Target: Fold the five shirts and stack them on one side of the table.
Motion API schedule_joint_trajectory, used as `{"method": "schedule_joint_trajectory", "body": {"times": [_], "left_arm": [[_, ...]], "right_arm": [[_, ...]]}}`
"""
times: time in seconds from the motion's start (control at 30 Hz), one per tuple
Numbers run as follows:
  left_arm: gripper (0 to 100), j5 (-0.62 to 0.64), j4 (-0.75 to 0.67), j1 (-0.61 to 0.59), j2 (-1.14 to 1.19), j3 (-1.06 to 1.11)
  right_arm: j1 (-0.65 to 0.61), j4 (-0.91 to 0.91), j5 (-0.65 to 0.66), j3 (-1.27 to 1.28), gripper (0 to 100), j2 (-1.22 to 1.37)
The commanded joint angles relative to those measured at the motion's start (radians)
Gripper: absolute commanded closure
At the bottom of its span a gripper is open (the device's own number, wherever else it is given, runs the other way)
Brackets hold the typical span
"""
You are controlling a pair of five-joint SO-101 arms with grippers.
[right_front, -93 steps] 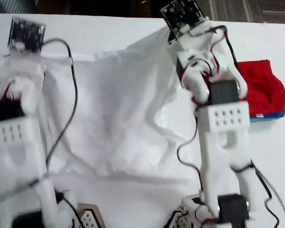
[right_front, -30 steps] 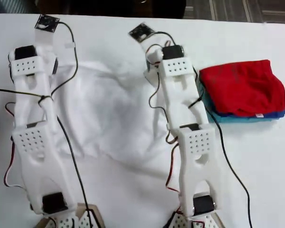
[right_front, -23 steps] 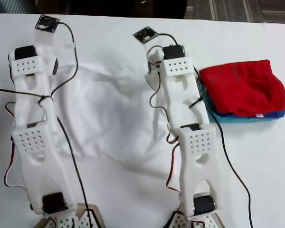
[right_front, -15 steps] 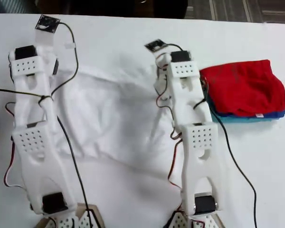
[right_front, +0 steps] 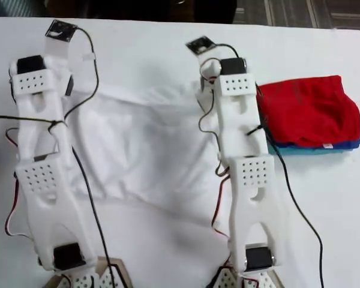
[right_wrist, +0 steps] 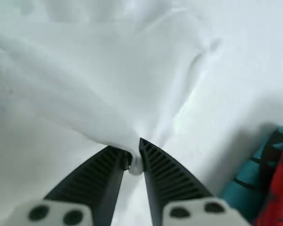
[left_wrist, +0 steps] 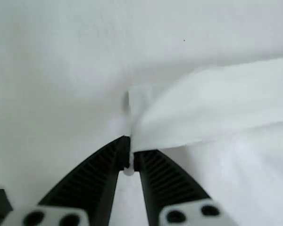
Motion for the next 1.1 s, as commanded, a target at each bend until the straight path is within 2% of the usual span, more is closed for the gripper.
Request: {"method": "schedule_joint_trajectory", "body": {"times": [0.0,0.27,0.47,0.67,0.93,1.07], "left_arm": [[97,-0.037,0.104,-0.003,-0.091,-0.127],[97,-0.199,0.348,-0.037,-0.091,-0.326],[97,-0.238,0.359,-0.114,-0.114,-0.312],[97,-0.273,0.359,-0.137,-0.216,-0.136],[97,-0.281,0.356,-0.112,-0.413,0.193],[97,-0.336,0.356,-0.117,-0.506,0.354]], "right_arm": [[-0.016,0.056,0.002,-0.106,97.8,-0.114],[-0.008,0.074,0.002,-0.086,97.8,-0.214],[-0.038,0.074,0.002,0.173,97.8,-0.441],[-0.038,0.067,0.002,0.473,97.8,-0.651],[-0.044,0.045,0.002,0.736,97.8,-0.866],[-0.044,0.005,0.002,0.887,97.8,-0.974]]}}
